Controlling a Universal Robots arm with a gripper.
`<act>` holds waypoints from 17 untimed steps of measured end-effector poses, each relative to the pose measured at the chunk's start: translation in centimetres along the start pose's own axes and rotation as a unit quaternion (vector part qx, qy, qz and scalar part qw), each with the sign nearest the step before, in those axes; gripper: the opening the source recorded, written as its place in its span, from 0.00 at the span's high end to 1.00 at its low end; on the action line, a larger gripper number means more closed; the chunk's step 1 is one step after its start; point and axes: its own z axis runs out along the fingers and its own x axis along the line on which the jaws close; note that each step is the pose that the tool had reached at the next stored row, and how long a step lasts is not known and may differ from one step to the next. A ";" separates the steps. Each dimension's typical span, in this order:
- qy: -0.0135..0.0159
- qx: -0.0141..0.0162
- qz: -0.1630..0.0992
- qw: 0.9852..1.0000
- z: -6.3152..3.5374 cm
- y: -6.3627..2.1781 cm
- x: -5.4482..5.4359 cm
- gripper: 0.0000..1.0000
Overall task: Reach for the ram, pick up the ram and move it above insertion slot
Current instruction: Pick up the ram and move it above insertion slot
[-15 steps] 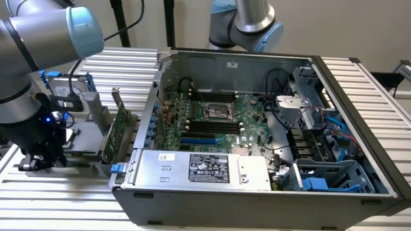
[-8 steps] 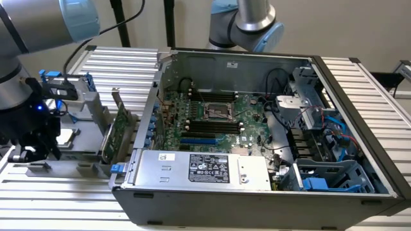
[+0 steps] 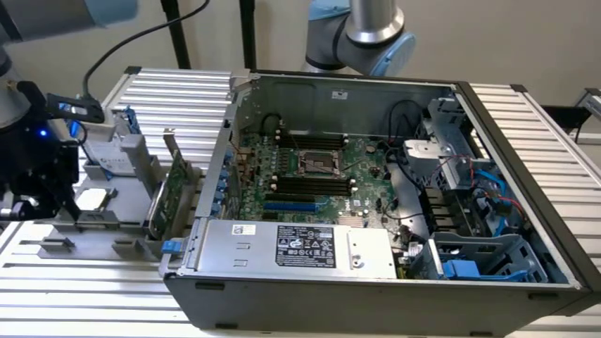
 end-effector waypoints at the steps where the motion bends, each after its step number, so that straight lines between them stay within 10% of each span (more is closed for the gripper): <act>1: 0.000 0.000 0.000 1.000 -0.45 -0.07 0.0 0.86; 17: -0.001 0.000 0.000 1.000 -7.10 -4.20 -0.1 0.86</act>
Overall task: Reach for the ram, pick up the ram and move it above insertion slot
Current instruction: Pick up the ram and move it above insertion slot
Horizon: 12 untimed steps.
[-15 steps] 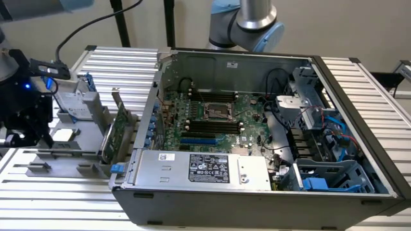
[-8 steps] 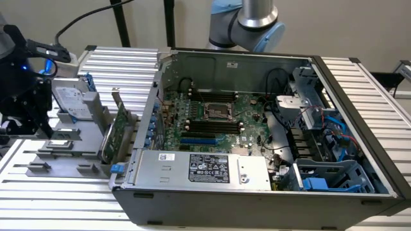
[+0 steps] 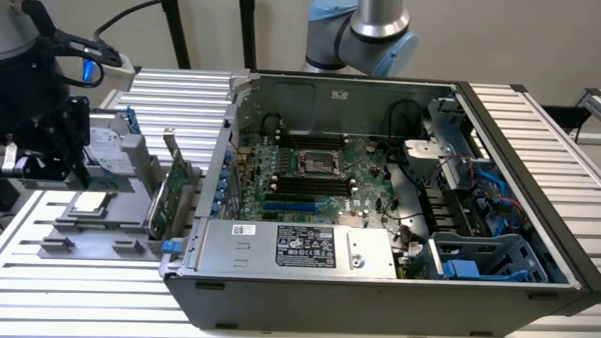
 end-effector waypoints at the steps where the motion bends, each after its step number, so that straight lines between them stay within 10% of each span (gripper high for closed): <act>1: 0.000 0.000 0.000 1.000 -0.25 -0.42 0.0 0.86; 12: -0.007 0.000 0.000 1.000 -2.48 -5.32 0.0 0.86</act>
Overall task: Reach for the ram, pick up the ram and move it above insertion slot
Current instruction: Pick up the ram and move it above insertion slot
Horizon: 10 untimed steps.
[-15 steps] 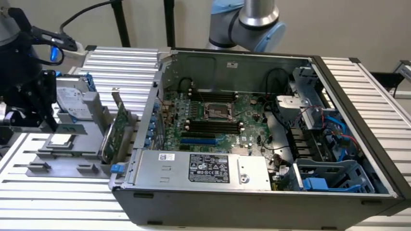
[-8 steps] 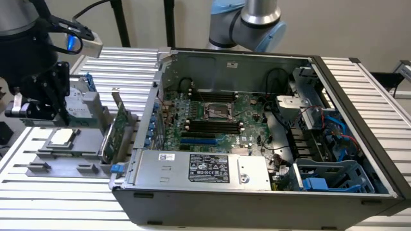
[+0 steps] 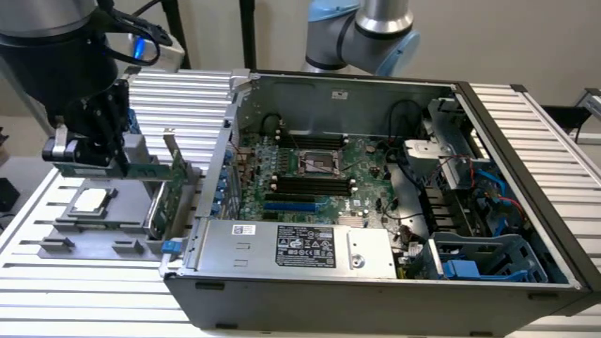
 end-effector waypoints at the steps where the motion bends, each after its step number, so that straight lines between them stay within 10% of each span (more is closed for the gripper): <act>1: -0.001 0.000 0.000 1.000 -0.19 -0.43 0.0 0.86; 10: -0.007 0.000 0.000 1.000 -1.89 -4.37 0.0 0.86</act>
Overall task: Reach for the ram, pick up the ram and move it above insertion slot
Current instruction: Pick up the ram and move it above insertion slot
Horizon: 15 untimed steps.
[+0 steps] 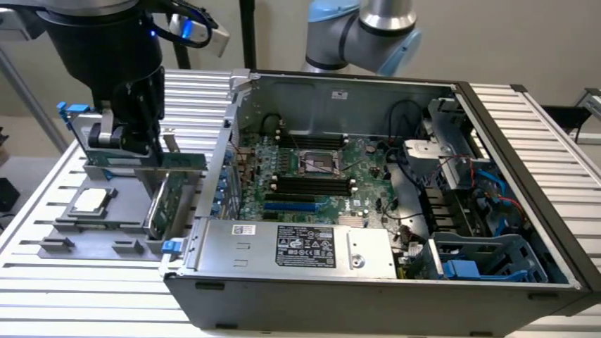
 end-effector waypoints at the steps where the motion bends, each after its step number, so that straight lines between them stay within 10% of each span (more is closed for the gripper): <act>1: -0.001 0.000 0.000 1.000 -0.15 -0.45 0.0 0.86; 15: -0.013 0.001 -0.001 1.000 -0.79 -6.39 -0.1 0.86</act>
